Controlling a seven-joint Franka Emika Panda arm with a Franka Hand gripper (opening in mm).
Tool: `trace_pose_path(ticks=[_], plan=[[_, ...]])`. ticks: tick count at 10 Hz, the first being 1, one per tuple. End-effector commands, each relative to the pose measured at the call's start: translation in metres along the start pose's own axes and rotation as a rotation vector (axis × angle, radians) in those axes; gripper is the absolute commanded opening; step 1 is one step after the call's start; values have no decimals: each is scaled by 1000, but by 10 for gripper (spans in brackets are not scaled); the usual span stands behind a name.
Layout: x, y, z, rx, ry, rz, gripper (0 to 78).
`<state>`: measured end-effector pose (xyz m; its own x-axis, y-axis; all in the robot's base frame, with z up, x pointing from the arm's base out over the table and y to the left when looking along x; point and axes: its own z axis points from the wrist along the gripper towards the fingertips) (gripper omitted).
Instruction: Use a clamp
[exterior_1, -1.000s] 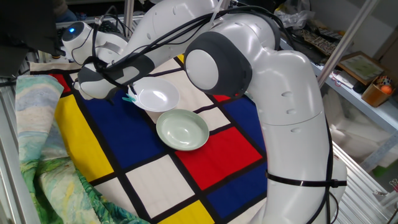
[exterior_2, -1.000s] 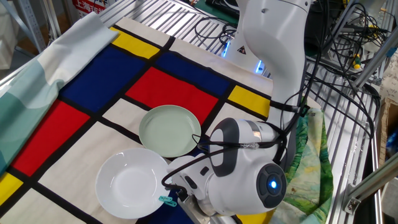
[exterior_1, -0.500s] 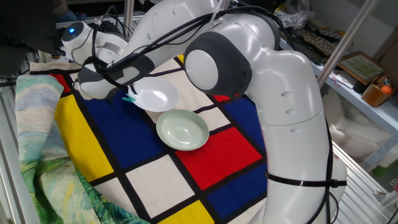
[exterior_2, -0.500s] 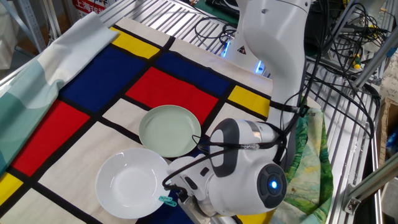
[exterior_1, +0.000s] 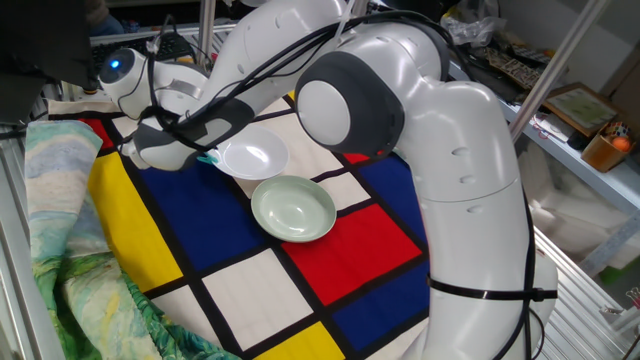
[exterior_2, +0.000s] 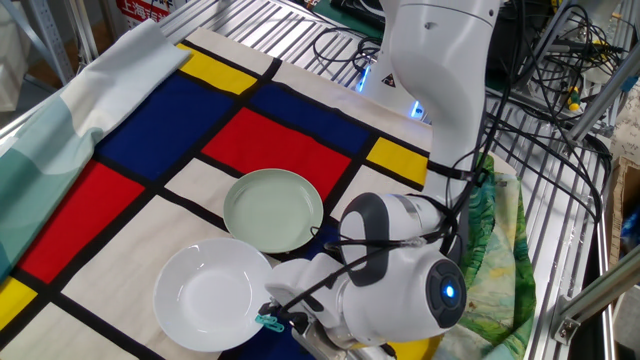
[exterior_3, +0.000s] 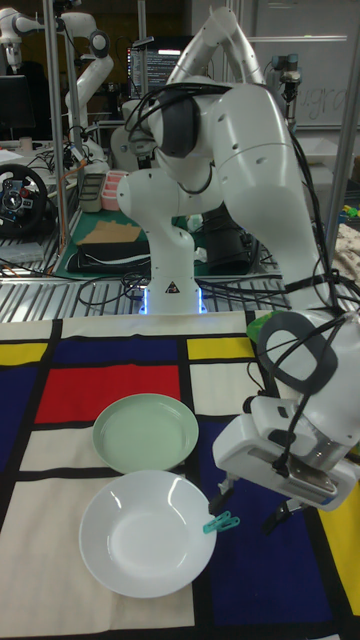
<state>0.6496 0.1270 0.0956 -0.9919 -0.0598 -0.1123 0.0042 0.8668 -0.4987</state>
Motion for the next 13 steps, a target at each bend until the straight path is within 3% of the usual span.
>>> trace_pose_path(ticks=[1, 7, 13], plan=[[-1, 0, 0, 2, -5, -8, 775], [-4, -3, 4, -1, -9, -24, 775], [5, -9, 8, 3, -22, -40, 775]])
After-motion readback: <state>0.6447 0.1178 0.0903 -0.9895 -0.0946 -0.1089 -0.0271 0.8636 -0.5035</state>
